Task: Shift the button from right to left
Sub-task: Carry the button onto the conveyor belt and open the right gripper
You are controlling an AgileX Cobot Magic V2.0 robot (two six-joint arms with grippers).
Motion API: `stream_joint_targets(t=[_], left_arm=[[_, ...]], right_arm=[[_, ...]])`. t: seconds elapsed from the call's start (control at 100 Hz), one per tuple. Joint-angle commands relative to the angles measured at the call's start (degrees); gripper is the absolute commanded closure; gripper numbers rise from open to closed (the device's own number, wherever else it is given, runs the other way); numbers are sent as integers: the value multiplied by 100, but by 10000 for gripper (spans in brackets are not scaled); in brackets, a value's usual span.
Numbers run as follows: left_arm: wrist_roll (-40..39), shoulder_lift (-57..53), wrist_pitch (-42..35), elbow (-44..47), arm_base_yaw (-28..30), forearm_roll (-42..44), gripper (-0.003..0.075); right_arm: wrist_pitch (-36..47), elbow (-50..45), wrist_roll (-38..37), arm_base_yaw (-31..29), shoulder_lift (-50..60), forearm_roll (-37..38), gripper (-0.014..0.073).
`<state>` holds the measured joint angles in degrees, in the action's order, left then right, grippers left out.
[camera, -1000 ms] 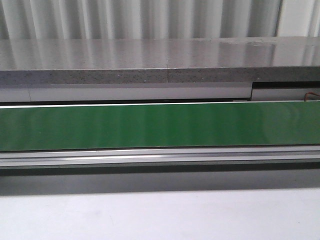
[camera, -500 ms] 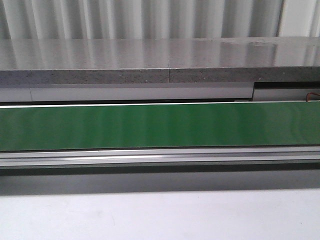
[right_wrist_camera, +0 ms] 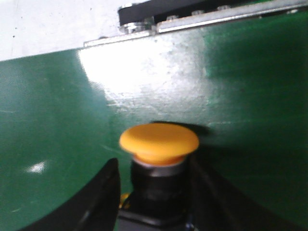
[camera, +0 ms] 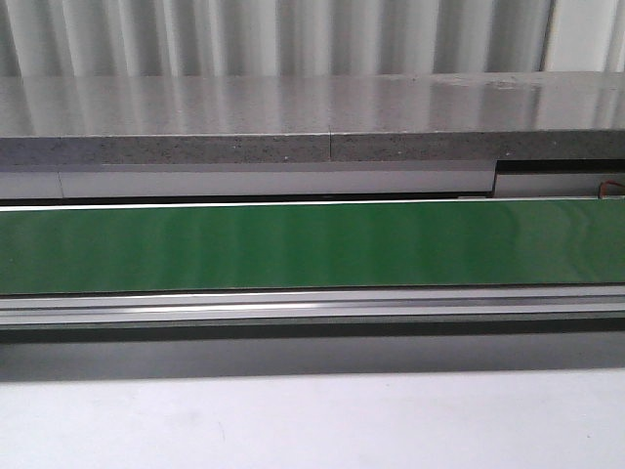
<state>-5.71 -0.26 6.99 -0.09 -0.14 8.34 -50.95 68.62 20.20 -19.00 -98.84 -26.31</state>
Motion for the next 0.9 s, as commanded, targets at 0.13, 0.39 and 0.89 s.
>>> stream_joint_targets(t=[0.13, 0.39, 0.89], left_arm=[[-72, -208, -491, 141, -44, 1, 740], [-72, -208, -491, 141, -44, 1, 740], [-72, -208, -491, 141, -44, 1, 740]], right_arm=[[128, 225, 42, 1, 208, -163, -8], [130, 400, 365, 15, 563, -310, -36], [1944, -605, 853, 1357, 2967, 287, -14]])
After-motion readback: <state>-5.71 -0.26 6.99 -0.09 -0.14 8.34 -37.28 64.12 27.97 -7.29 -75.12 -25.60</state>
